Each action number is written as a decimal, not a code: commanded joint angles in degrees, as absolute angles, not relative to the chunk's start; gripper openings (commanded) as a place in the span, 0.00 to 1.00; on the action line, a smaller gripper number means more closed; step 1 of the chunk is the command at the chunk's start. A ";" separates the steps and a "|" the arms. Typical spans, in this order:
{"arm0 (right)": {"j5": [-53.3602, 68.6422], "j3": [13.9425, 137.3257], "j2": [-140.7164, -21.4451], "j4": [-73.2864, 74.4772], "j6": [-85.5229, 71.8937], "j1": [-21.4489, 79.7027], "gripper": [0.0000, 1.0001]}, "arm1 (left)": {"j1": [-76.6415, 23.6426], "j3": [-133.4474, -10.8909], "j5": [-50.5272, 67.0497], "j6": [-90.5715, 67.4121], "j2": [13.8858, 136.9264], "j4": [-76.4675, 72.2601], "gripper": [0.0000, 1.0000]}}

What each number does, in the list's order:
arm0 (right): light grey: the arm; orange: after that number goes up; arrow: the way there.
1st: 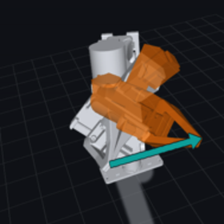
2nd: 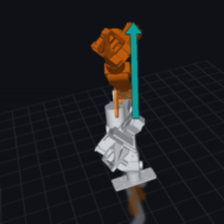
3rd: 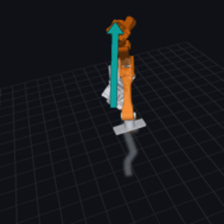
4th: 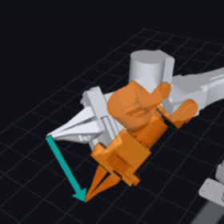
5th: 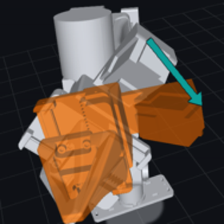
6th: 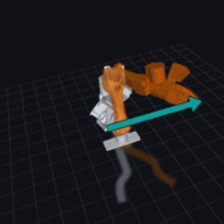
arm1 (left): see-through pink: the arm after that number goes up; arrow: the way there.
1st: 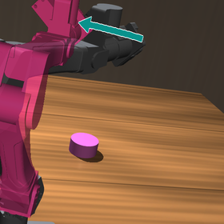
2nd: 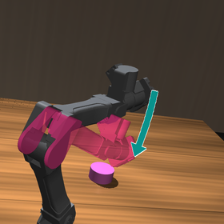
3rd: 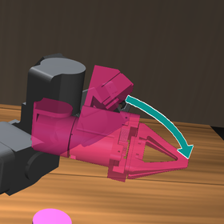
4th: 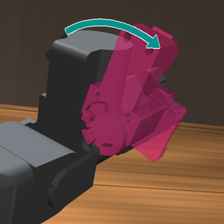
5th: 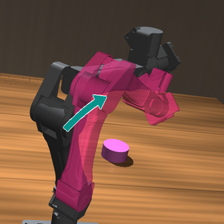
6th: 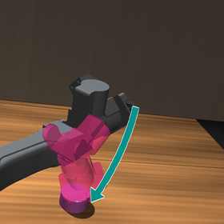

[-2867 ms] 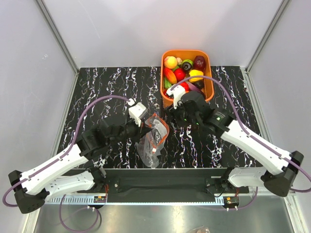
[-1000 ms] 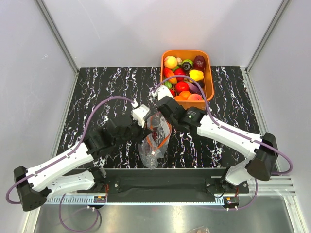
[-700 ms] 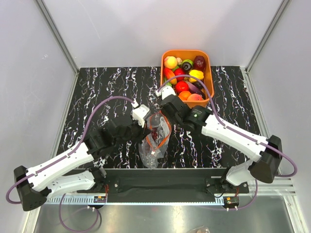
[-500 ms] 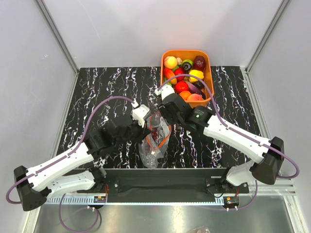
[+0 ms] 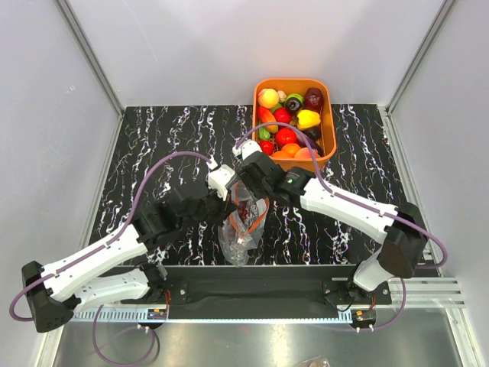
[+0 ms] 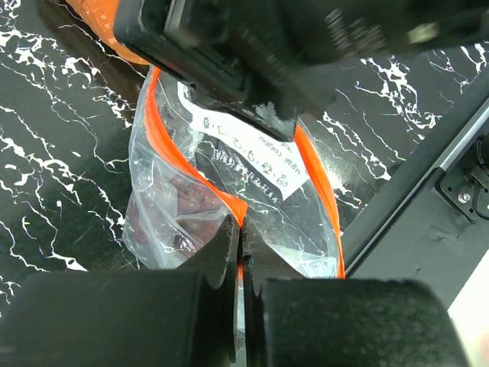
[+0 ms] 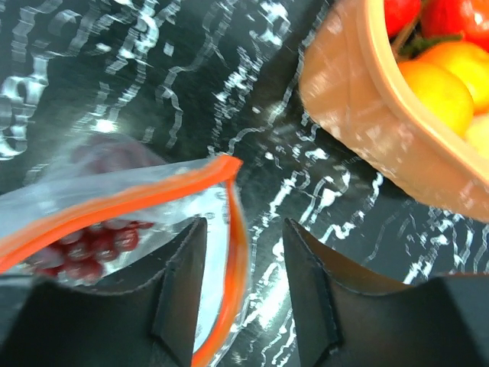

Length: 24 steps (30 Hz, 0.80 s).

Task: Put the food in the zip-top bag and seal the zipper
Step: Adjust the zipper food storage bag at the center of the board.

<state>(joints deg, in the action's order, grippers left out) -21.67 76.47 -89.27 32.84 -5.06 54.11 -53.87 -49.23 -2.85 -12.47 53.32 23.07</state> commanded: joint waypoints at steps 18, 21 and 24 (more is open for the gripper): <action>-30.59 81.82 -86.66 52.12 -13.89 54.05 0.28 | -53.61 -51.24 -7.56 -11.78 55.81 24.00 0.00; -28.57 82.09 -85.78 51.77 -13.80 54.14 0.15 | -53.70 -50.89 -7.47 -11.95 56.34 23.29 0.00; -26.72 82.18 -85.43 51.24 -13.54 54.05 0.07 | -53.61 -51.15 -7.47 -11.95 56.69 23.12 0.00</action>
<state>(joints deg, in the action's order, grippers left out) -27.27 79.70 -87.64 50.68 -13.10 54.11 -53.84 -49.25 -5.91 -12.45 56.42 24.47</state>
